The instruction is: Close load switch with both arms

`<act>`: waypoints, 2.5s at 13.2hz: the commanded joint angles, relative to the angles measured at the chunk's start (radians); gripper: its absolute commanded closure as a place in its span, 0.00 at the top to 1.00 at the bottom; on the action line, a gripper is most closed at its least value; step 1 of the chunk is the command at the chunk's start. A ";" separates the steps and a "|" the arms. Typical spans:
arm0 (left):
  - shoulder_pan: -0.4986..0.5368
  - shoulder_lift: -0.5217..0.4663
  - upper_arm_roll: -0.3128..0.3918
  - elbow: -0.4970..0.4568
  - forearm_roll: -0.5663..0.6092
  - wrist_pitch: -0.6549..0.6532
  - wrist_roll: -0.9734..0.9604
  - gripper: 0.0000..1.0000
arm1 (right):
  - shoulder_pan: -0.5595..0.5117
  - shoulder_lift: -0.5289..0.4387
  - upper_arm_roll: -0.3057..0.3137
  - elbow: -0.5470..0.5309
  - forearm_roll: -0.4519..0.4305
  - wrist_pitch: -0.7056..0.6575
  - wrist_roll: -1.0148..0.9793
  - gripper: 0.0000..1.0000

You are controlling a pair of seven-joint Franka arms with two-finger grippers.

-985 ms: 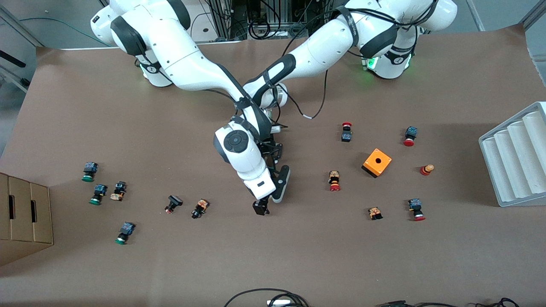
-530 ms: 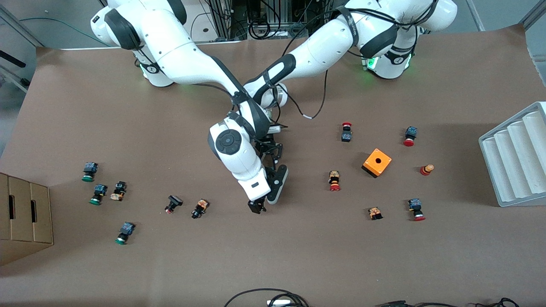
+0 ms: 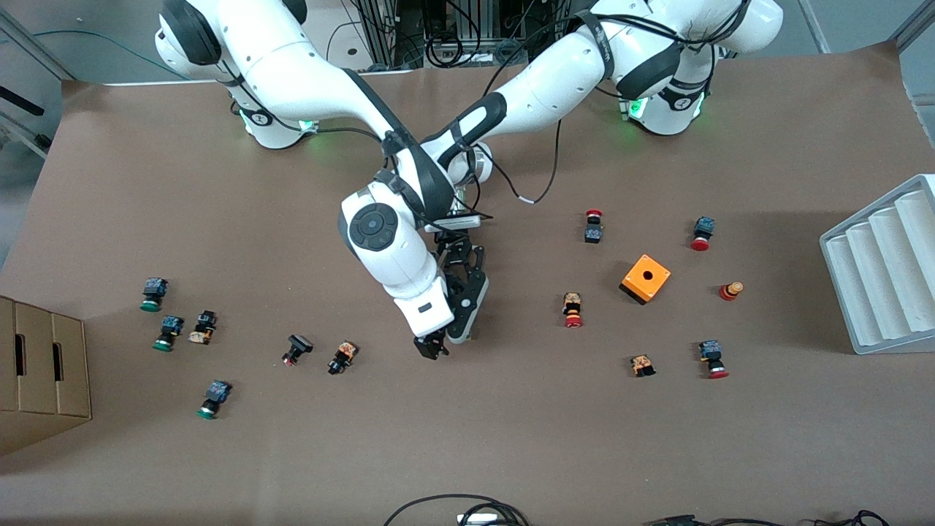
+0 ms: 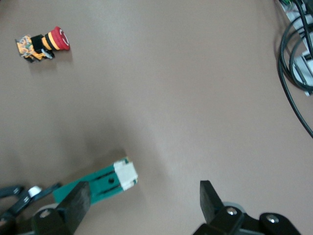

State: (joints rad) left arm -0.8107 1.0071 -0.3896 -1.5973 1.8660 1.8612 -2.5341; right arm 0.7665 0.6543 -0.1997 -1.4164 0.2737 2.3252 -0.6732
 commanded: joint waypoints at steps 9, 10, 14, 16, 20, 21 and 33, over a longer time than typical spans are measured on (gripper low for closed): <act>-0.012 0.004 0.006 0.022 -0.004 -0.004 0.021 1.00 | -0.056 -0.211 -0.081 -0.021 0.027 -0.302 0.046 1.00; -0.012 0.001 0.006 0.022 -0.023 -0.004 0.053 1.00 | -0.067 -0.228 -0.092 -0.021 0.027 -0.328 0.047 1.00; -0.010 -0.060 0.000 0.023 -0.178 -0.002 0.245 1.00 | -0.073 -0.287 -0.159 -0.021 0.027 -0.447 0.139 1.00; -0.012 -0.094 -0.002 0.030 -0.273 0.000 0.360 1.00 | -0.099 -0.312 -0.162 -0.021 0.027 -0.515 0.239 1.00; -0.008 -0.157 -0.002 0.033 -0.419 0.003 0.558 1.00 | -0.185 -0.358 -0.165 -0.022 0.019 -0.614 0.265 1.00; -0.007 -0.169 -0.002 0.033 -0.436 0.006 0.592 1.00 | -0.220 -0.370 -0.167 -0.021 0.007 -0.641 0.267 1.00; 0.097 -0.375 -0.002 0.106 -0.925 0.013 1.406 1.00 | -0.516 -0.488 0.108 -0.042 -0.284 -0.833 0.566 1.00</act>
State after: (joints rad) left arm -0.7374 0.6739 -0.3935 -1.5043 1.0263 1.8678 -1.2646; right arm 0.3205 0.2250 -0.2167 -1.4196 0.0638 1.5031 -0.1779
